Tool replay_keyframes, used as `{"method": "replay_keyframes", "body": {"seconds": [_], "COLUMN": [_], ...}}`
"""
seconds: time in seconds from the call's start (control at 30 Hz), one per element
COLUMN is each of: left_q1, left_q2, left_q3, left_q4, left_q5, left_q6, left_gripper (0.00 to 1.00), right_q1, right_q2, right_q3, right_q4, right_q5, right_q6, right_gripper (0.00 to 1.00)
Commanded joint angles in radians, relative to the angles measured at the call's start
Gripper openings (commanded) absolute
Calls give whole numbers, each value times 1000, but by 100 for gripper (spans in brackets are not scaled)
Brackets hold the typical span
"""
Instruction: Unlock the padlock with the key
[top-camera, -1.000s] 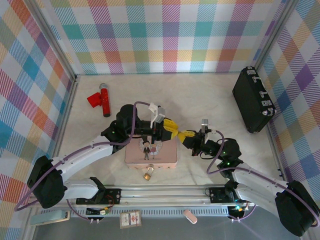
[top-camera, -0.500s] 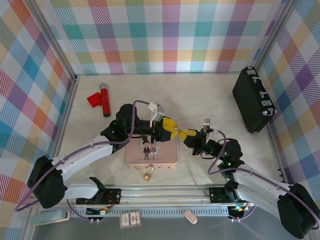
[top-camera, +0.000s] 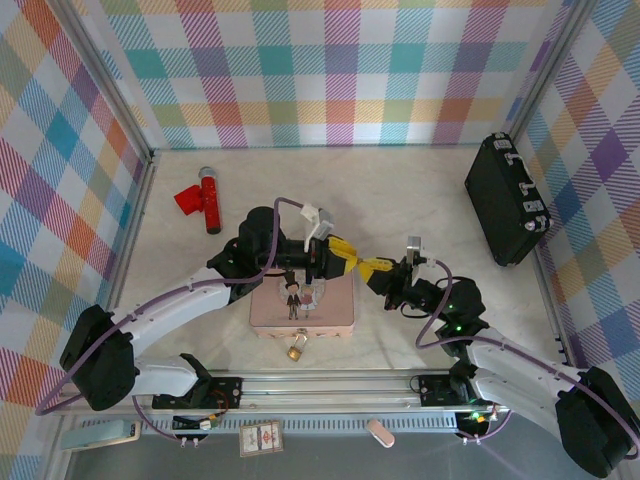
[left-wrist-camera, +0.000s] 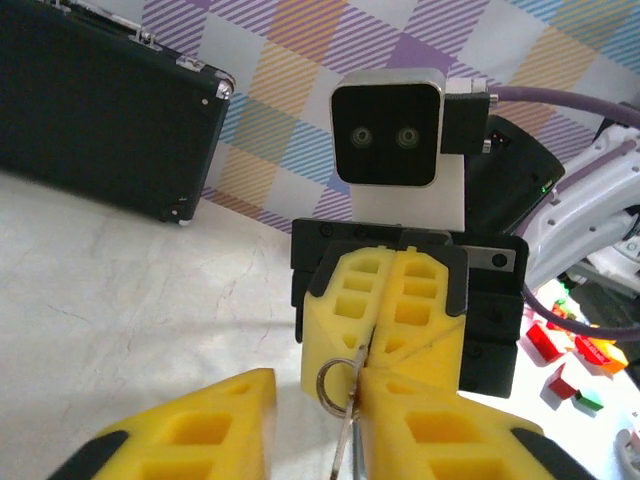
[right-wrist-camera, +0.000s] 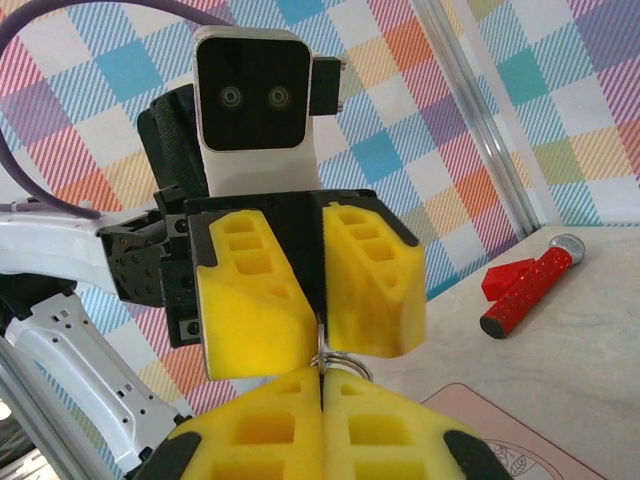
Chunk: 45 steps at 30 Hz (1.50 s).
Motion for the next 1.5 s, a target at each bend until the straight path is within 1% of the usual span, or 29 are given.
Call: {"method": "replay_keyframes", "body": {"seconds": [0.0, 0.17, 0.27, 0.33, 0.37, 0.4, 0.47, 0.53, 0.63, 0.67, 0.73, 0.87, 1.03, 1.13, 1.27, 1.47], "left_q1": [15, 15, 15, 15, 15, 15, 15, 16, 8, 4, -10, -34, -84, -99, -106, -106], "left_q2": [-5, -18, -22, -26, -30, -33, -42, -46, -27, -12, 12, 44, 89, 104, 110, 108], "left_q3": [23, 21, 26, 35, 44, 54, 96, 152, 260, 303, 365, 411, 477, 490, 489, 485], "left_q4": [45, 44, 25, -3, -30, -61, -183, -335, -602, -717, -861, -968, -1082, -1094, -1097, -1095], "left_q5": [26, 37, 34, 28, 21, 13, -19, -65, -155, -189, -219, -185, -189, -167, -167, -177], "left_q6": [-8, -6, 5, 23, 39, 57, 128, 215, 368, 426, 517, 607, 690, 701, 708, 710], "left_gripper": [21, 7, 1, 0, 0, 0, 0, 0, 0, 0, 0, 0, 0, 0, 0, 0], "right_q1": [6, 7, 6, 7, 6, 6, 6, 6, 6, 4, 2, -1, -1, -2, -1, -2], "right_q2": [-1, 1, -3, -3, -3, -5, -18, -45, -107, -127, -154, -167, -105, -30, 48, 52], "right_q3": [22, 7, 5, 4, 4, 6, 10, 20, 16, 9, -5, 1, 14, 15, 21, 32], "right_q4": [11, 3, -11, -17, -23, -31, -75, -158, -273, -294, -308, -302, -255, -171, -87, -114], "right_q5": [25, 55, 64, 62, 59, 56, 39, 25, 43, 62, 83, 47, -45, -110, -169, -197], "right_q6": [-20, -21, -25, -29, -32, -37, -66, -126, -212, -229, -246, -244, -229, -197, -165, -178], "right_gripper": [0, 0, 0, 0, 4, 12, 27, 38, 43, 45, 47, 46, 40, 37, 33, 32]}}
